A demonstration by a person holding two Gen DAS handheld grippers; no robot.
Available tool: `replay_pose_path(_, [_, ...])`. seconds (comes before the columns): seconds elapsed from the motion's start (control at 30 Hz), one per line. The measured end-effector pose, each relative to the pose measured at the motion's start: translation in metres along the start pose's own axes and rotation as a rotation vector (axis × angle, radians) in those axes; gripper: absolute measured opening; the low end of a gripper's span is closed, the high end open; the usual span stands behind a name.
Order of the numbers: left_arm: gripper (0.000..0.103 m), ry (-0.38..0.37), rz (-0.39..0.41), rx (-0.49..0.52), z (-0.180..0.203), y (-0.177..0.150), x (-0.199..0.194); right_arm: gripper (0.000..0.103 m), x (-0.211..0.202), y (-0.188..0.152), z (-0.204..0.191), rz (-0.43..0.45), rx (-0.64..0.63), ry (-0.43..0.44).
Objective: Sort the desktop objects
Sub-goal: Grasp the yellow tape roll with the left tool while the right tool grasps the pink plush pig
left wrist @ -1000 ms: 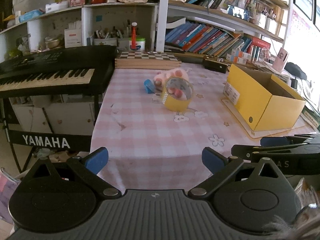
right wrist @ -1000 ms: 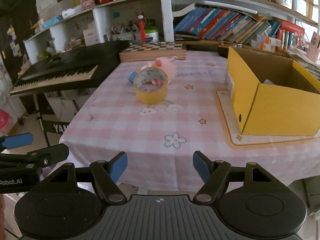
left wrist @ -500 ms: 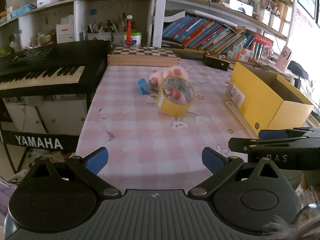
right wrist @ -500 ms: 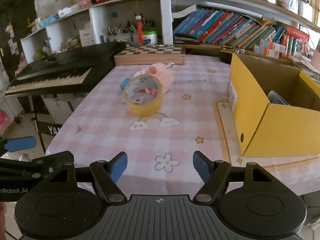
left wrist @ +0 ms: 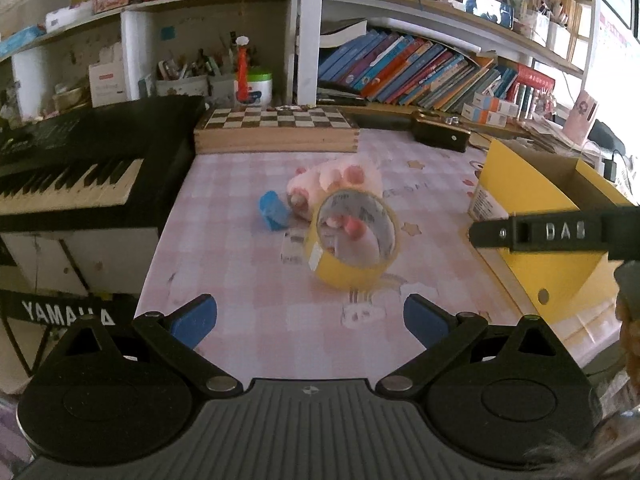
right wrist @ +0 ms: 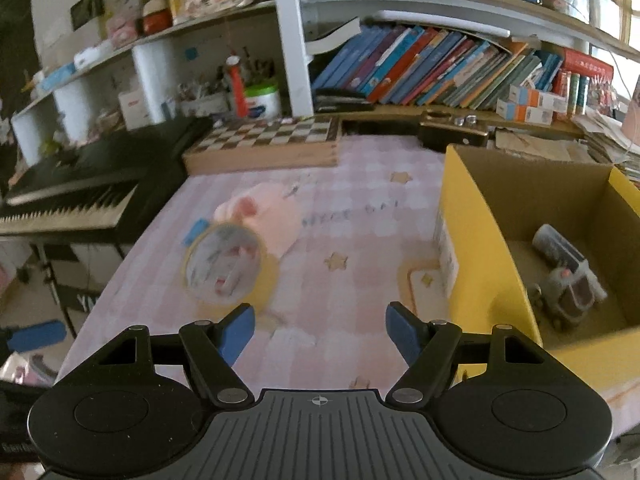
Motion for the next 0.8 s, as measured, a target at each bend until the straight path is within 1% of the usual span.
replay_pose_path(0.2, [0.1, -0.014, -0.006, 0.025, 0.006, 0.008, 0.027, 0.074, 0.025, 0.019, 0.005, 0.02, 0.006, 0.015])
replay_pose_path(0.5, [0.1, -0.008, -0.041, 0.055, 0.009, 0.008, 0.07, 0.074, 0.063, 0.028, 0.009, -0.006, 0.015, 0.039])
replay_pose_path(0.73, [0.1, -0.06, -0.071, 0.082, 0.035, 0.003, 0.095, 0.074, 0.08, 0.033, 0.012, -0.016, 0.001, 0.049])
replay_pose_path(0.8, [0.1, -0.067, -0.071, 0.099, 0.041, 0.002, 0.103, 0.076, 0.084, 0.032, 0.013, -0.025, 0.001, 0.052])
Point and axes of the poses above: each gripper's, at about its wrist camera, not at the fingertips, and x roughly the way its jaws point, z to its right, y to its top, the point moved 9 cm from there along x, roughly the way its jaws point, and after that the axes turned 14 degrees about z, right-handed, at the moved point
